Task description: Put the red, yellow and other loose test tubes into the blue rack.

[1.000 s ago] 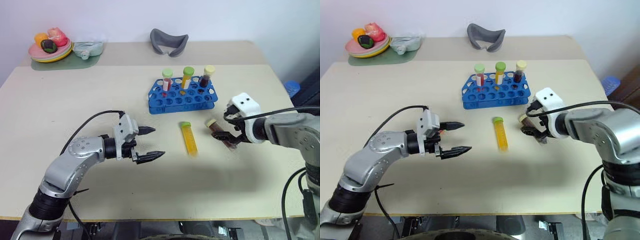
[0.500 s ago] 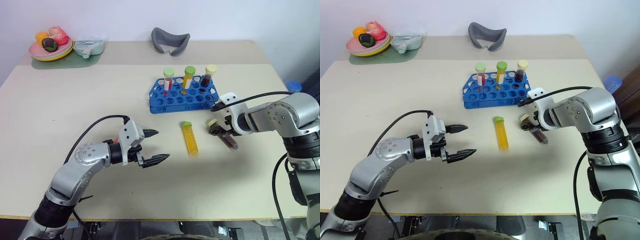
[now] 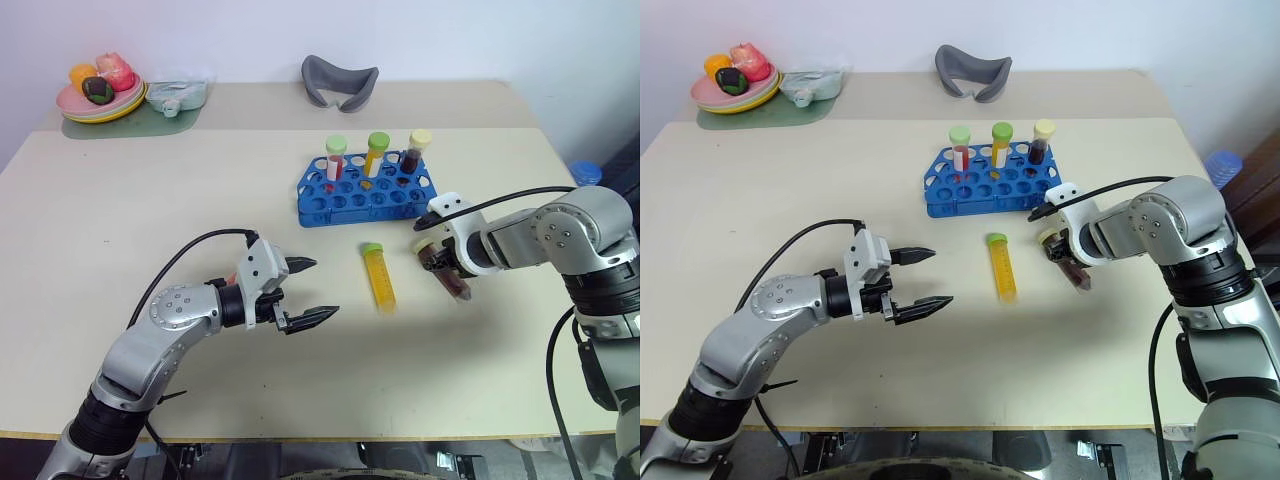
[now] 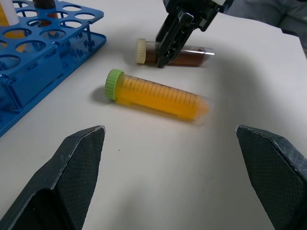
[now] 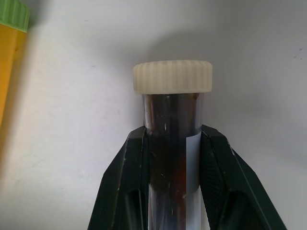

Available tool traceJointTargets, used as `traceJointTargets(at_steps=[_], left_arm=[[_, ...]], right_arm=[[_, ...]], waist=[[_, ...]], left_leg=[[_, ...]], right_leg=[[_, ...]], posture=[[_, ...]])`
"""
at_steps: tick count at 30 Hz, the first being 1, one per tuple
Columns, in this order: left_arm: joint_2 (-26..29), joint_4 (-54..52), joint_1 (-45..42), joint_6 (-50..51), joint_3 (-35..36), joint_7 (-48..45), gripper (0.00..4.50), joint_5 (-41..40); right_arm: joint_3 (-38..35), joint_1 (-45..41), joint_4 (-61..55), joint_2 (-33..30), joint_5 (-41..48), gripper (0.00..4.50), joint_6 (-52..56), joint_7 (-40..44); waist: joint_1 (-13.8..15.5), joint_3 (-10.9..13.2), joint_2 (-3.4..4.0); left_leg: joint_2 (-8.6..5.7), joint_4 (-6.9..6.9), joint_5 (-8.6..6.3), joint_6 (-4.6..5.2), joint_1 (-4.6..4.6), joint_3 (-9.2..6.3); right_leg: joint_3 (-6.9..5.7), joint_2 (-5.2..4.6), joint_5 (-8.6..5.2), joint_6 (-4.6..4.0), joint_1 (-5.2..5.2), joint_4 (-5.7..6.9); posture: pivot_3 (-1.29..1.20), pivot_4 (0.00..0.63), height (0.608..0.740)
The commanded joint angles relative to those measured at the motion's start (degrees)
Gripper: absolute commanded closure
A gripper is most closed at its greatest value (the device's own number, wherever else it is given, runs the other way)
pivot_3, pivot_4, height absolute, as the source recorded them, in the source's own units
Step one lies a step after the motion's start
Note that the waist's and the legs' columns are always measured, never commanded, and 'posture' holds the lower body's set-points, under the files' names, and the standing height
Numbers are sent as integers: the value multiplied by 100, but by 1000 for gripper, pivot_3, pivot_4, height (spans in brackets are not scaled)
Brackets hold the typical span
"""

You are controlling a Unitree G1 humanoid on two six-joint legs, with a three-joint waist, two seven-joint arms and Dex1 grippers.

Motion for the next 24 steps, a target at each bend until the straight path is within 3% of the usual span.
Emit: traceJointTargets(at_steps=[1, 3, 5, 10, 14, 19, 24], left_arm=[[12, -84, -55, -137, 141, -56, 0, -41], [10, -44, -61, -166, 133, -74, 0, -15], [5, -7, -58, -204, 134, -73, 0, 20], [-7, 56, 90, -321, 297, 72, 0, 98], [-296, 309, 116, -477, 527, 423, 0, 133], [-716, 933, -164, -909, 549, 723, 0, 428], [-871, 1141, -357, -1058, 560, 711, 0, 446]], right_arm=[[-292, -73, -126, -10, 41, 3689, 37, -184], [-372, -54, -139, 6, 90, 3689, 37, -256], [-976, 7, -489, 242, -54, 3689, -21, -306], [-1954, 488, -1640, 530, -470, 3689, -1480, 48], [-2800, 1149, -2134, 1776, -984, 3689, -2874, -653], [-1678, 1814, -1969, 2355, -3032, 3689, -5301, -722], [-1642, 1850, -930, 3170, -3851, 3689, -7004, -744]], waist=[[0, 0, 0], [0, 0, 0], [-5, 0, 0], [3, 0, 1], [3, -6, -4], [-4, -6, 1], [-36, -7, 3]], left_leg=[[0, 0, 0, 0, 0, 0], [0, 0, 0, 0, 0, 0], [0, -1, 0, 0, -1, 0], [0, -2, 0, 0, -9, -1], [1, -2, 1, 0, -8, -2], [-1, 2, 6, -9, -8, -1], [0, -3, 10, -16, -4, -1]], right_leg=[[0, 0, 0, 0, 0, 0], [0, 0, 0, 0, -1, 0], [0, 0, 0, 0, -2, 0], [0, 2, 0, 0, -16, 8], [-1, 1, 0, 0, -11, 7], [0, -1, 1, 1, -13, 12], [1, 2, 1, 0, -18, 21]], posture=[[0, 150, 740], [0, 150, 740], [0, 150, 740], [0, 150, 740], [0, 150, 740], [0, 150, 740], [0, 150, 740]])
